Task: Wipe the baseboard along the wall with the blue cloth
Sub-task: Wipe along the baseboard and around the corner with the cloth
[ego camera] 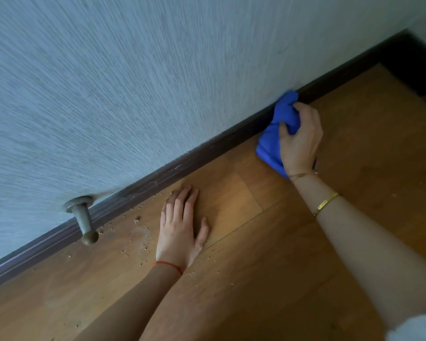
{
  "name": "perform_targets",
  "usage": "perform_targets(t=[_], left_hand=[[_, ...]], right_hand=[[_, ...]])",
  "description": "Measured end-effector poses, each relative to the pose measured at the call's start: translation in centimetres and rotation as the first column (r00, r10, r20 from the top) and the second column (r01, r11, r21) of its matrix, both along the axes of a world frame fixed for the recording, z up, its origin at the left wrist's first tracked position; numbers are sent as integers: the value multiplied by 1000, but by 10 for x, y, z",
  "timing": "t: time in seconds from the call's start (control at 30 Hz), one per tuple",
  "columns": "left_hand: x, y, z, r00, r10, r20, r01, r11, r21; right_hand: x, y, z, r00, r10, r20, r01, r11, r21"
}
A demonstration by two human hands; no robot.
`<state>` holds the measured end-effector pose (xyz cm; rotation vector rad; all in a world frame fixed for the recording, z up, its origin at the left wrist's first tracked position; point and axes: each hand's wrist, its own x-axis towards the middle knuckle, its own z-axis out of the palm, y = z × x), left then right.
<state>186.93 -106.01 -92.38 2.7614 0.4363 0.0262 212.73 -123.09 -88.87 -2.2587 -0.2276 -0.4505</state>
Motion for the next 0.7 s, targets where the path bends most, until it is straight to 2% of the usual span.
perform_targets(t=[0.1,0.2,0.27,0.33,0.4,0.47,0.53,0.7], left_hand=[[0,-1,1,1000,8,1,-8,1000,-12],[1,-1,0,1000,8,16,-8,1000,-13],[0,-1,0,1000,4,27,-4,1000,-14],[0,-1,1,1000,8,26,-7,1000,-8],[0,-2,2,1000,9,21,-9,1000,-2],[0,-2,2,1000,8,14,-8,1000,-2],[1,-2,3,1000,8,6,-8,1000,-4],[2,-3,8,999,37,6,-36,997,-70]], right_hand=[[-30,15,-2,997,73,9,-73,997,17],[-62,24,-8,948,313,62,-306,947,-93],[-63,21,-10,908,411,79,-396,905,-156],[-49,13,-9,941,334,51,-327,938,-118],[-28,5,-5,991,137,-3,-137,990,-25],[-12,1,0,999,9,-35,-8,1000,20],[-16,8,4,999,12,-43,-12,1000,11],[-71,32,2,969,245,-11,-245,964,-100]])
